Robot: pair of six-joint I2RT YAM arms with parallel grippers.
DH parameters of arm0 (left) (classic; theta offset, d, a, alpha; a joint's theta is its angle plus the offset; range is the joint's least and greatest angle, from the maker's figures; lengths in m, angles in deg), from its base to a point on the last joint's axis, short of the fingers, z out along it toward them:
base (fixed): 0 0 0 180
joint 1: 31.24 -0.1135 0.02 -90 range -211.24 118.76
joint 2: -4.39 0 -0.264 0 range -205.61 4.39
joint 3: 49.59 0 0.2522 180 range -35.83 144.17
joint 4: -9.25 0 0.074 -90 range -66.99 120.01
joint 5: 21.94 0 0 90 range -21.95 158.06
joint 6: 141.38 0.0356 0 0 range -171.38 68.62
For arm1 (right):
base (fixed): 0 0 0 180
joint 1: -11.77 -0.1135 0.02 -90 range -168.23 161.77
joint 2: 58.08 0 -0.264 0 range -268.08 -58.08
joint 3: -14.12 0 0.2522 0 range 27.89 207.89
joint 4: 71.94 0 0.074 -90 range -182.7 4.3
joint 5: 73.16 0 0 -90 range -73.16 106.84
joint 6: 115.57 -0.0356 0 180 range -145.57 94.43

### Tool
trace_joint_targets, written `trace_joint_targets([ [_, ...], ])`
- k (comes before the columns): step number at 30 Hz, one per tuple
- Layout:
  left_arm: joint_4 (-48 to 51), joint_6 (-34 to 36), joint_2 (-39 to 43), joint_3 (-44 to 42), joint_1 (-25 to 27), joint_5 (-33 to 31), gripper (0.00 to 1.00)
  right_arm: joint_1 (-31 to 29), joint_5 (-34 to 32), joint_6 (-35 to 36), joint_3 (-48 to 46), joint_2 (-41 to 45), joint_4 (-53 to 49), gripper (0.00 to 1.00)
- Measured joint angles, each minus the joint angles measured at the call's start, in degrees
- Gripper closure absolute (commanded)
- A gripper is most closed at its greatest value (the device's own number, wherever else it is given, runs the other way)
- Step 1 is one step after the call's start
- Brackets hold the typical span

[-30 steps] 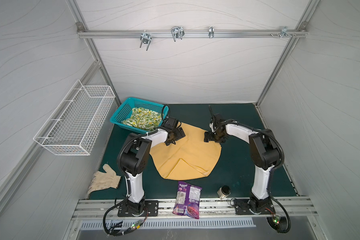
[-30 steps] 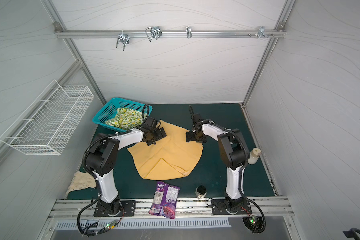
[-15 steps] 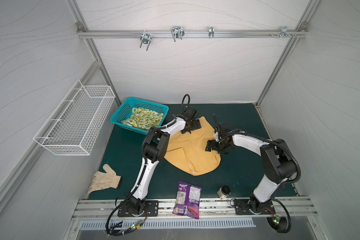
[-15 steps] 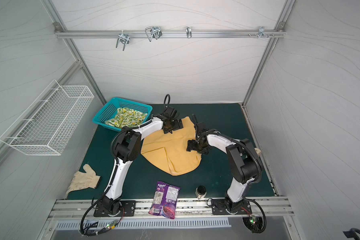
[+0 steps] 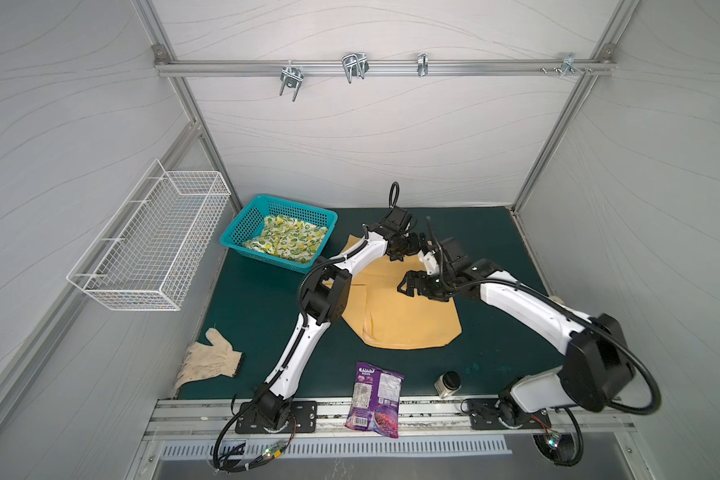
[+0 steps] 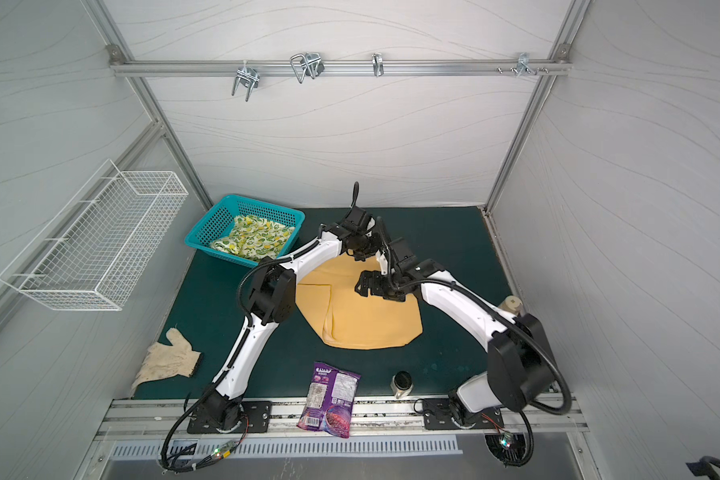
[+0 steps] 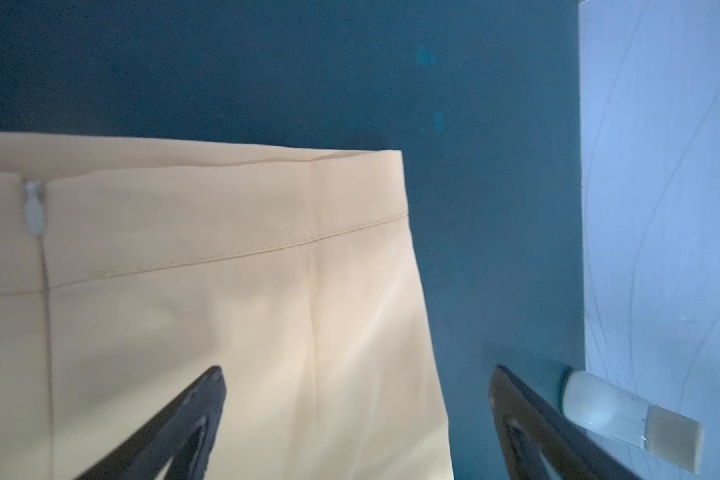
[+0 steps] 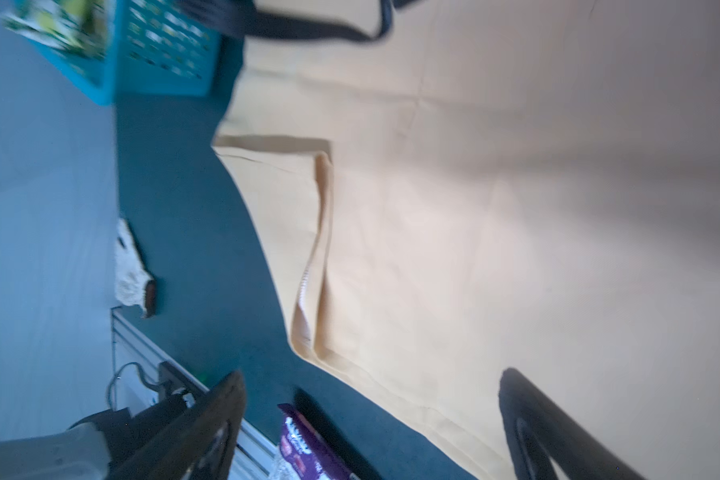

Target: Fold and stack the skirts

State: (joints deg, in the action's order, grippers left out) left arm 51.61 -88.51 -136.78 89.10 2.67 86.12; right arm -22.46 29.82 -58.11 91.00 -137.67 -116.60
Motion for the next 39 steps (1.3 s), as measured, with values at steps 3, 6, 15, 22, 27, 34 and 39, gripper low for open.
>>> trace_joint_targets([
  [3,-1.5,-0.6,5.6,-5.9,0.0,0.0,0.01,3.0,-0.7,1.2,1.4,4.9,-0.7,0.02],
  [6,-3.0,-1.6,14.4,-14.3,-0.2,-0.5,0.01,7.6,-0.1,2.4,1.4,5.9,-0.8,0.01],
  [15,-11.4,-5.4,35.6,-40.6,-0.6,-3.6,0.01,13.7,0.0,5.2,3.7,-7.5,-0.6,0.01],
  [22,-13.6,-8.4,37.1,-57.5,-0.6,-7.0,0.01,15.6,-0.5,6.6,3.4,-17.1,0.9,0.01],
  [27,-13.9,-9.0,37.1,-59.9,-0.6,-8.7,0.01,16.2,-2.2,6.7,0.8,-18.2,2.5,0.01],
  [34,-14.6,-9.0,35.6,-59.9,-0.7,-11.0,0.01,17.2,-4.9,6.9,-0.9,-20.7,5.0,0.01],
  [39,-15.1,-8.6,34.1,-58.9,-1.3,-11.7,0.01,17.5,-5.9,6.9,-1.2,-21.9,5.7,0.01],
])
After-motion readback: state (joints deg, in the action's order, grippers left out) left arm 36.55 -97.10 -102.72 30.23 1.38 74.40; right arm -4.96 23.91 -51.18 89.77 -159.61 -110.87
